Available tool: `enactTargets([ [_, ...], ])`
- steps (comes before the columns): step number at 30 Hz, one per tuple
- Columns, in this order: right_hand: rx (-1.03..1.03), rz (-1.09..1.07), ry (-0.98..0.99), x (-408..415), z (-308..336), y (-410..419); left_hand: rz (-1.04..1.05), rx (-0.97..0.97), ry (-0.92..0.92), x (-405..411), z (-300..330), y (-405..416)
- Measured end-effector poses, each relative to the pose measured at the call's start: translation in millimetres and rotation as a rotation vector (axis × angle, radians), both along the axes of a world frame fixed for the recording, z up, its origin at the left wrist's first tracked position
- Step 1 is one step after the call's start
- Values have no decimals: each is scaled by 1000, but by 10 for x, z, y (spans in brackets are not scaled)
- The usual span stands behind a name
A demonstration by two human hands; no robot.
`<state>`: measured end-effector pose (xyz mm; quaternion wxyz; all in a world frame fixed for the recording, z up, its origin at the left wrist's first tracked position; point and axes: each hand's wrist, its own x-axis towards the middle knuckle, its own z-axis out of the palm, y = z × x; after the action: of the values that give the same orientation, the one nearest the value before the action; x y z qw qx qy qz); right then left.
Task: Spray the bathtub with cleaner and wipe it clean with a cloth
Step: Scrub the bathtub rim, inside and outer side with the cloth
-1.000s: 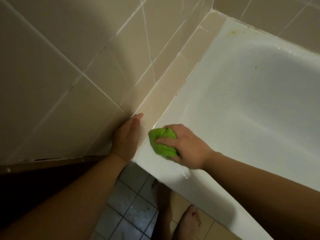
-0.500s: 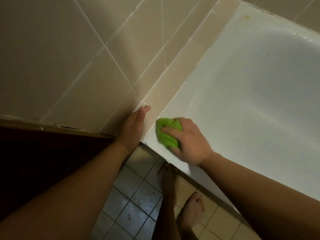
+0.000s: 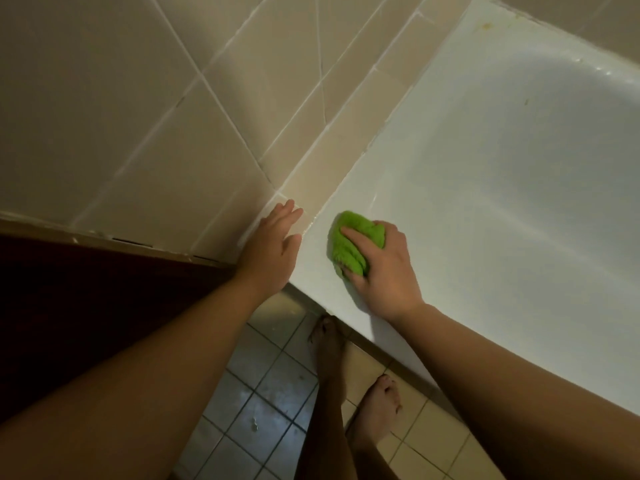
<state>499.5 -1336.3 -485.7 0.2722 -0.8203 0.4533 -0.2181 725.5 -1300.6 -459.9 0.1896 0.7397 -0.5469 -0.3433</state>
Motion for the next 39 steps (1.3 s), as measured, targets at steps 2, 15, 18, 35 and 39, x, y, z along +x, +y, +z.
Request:
enactTargets([
  [2, -24, 26, -8, 157, 35, -42, -9, -27, -23, -34, -28, -59],
  [15, -31, -53, 174, 340, 171, -1244, -183, -52, -285, -260, -179, -577],
  [18, -74, 103, 217, 109, 130, -1591, -208, -59, -288, -319, -195, -876],
  [35, 75, -600, 138, -163, 43, -3402, -279, -145, -460, -1024, -222, -2719],
  [39, -28, -456, 197, -131, 73, -3543, -281, -155, -440, -1155, -251, -3092],
])
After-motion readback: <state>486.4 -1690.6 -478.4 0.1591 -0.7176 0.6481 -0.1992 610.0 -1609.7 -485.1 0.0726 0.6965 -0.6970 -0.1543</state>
